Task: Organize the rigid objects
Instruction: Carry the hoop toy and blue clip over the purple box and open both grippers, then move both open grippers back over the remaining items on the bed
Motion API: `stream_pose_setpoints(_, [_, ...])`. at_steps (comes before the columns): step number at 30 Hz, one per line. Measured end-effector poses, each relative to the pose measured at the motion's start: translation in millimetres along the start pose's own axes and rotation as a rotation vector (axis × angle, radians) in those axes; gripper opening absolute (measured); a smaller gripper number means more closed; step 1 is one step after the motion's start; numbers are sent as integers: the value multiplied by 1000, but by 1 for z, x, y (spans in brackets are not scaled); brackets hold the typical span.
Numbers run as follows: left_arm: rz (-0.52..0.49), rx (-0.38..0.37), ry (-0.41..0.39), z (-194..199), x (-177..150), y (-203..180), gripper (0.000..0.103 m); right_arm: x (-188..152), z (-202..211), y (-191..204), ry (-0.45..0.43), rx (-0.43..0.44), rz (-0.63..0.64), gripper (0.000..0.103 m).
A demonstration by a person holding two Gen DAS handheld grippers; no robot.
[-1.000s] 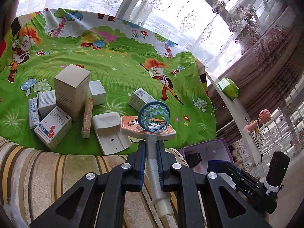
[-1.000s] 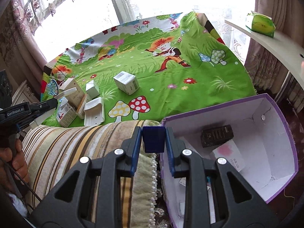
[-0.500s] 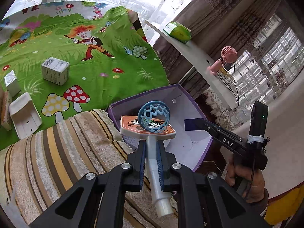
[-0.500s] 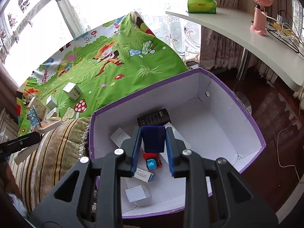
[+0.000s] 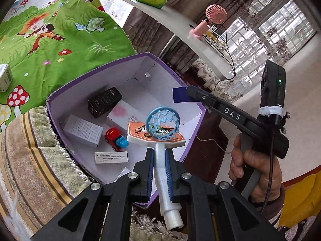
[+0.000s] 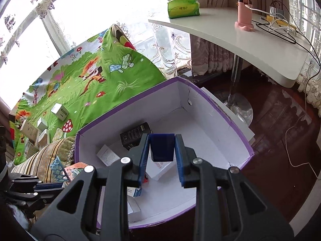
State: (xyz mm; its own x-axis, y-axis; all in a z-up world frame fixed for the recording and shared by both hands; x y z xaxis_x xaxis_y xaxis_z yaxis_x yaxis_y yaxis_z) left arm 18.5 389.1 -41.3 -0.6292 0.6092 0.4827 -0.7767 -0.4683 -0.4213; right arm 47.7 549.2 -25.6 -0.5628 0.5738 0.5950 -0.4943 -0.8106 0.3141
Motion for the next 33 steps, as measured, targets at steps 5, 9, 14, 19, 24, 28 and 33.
stream_pose_setpoints(5, [16, -64, 49, -17, 5, -8, 19, 5, 7, -7, -14, -13, -18, 40])
stream_pose_setpoints(9, [29, -74, 43, -16, 6, -6, 23, 7, 11, -8, -26, -14, -25, 51])
stream_pose_setpoints(14, [49, -64, 16, -7, 7, 0, 23, 6, 11, -4, -20, -5, -21, 53])
stream_pose_setpoints(19, [62, -33, -27, 6, 7, 10, 23, 6, 13, 2, -21, -11, -3, 58])
stream_pose_setpoints(24, [76, -2, -64, 21, 5, 23, 23, 5, 15, 14, -19, -27, 39, 60])
stream_pose_setpoints(28, [88, 28, -106, 39, 4, 35, 23, 4, 16, 25, -18, -31, 70, 62])
stream_pose_setpoints(33, [118, 82, -161, 62, 2, 57, 25, 2, 19, 40, -20, -36, 106, 63])
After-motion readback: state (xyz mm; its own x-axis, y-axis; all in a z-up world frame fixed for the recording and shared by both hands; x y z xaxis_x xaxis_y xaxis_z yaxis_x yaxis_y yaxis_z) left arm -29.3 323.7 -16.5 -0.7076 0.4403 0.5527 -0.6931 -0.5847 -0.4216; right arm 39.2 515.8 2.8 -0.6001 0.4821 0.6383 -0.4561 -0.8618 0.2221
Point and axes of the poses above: each gripper's, at about its wrist camera, not at the fingertips, and z roughly against the way its jaws point, y to its left, x to its top, the point moved 5 cm from there along -z, roughly the way its jaws point, and after that the axes turned 9 degrees about -z, right-handed, at the moved point
